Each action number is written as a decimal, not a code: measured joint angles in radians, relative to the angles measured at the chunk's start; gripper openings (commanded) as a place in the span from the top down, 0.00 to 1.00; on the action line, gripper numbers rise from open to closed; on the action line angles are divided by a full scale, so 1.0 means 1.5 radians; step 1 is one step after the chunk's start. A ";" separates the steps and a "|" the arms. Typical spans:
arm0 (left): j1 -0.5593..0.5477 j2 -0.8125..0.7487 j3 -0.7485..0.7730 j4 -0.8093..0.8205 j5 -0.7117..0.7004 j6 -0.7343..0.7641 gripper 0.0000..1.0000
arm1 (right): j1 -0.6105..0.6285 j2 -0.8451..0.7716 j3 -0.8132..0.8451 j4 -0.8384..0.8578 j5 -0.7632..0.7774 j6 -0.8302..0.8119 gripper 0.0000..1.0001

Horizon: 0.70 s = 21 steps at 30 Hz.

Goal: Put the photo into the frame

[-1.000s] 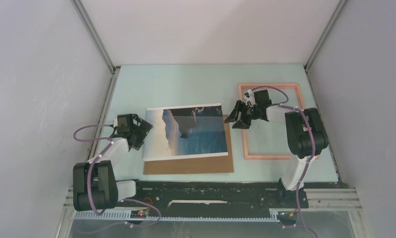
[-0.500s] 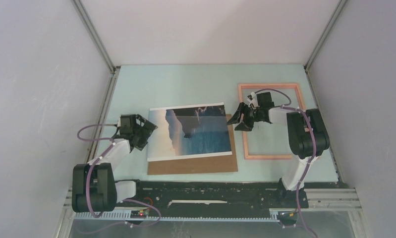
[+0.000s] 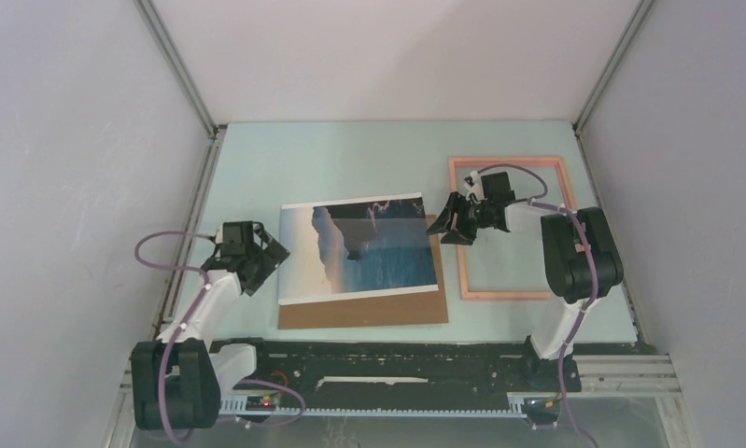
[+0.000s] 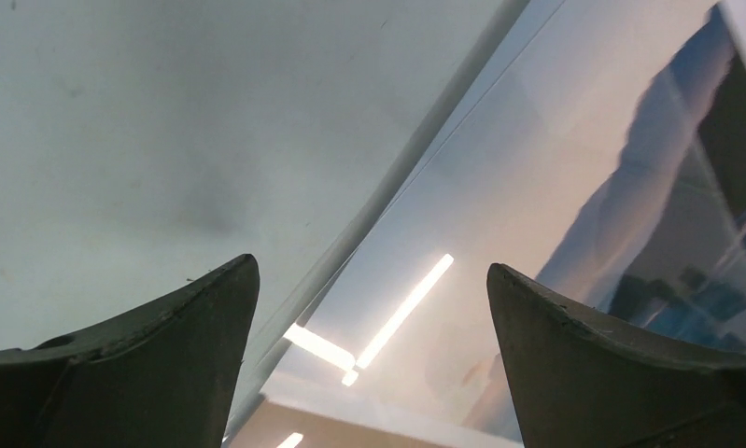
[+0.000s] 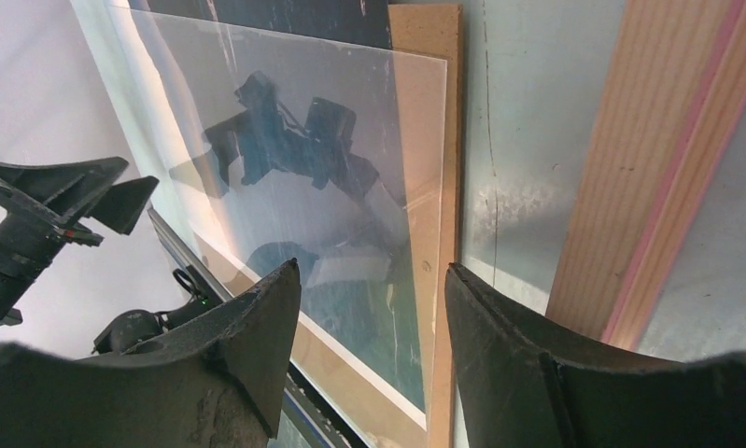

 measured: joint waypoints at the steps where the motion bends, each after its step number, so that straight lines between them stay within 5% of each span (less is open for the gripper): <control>1: 0.002 0.004 0.002 -0.018 0.004 0.006 0.00 | 0.000 0.000 0.000 0.000 0.000 0.000 0.34; 9: 0.002 -0.002 0.008 -0.139 0.043 0.033 0.00 | -0.007 0.000 0.000 0.001 -0.014 0.000 0.35; 21: 0.000 0.049 0.023 -0.158 0.079 0.047 0.00 | -0.002 0.013 0.006 -0.003 -0.020 -0.002 0.37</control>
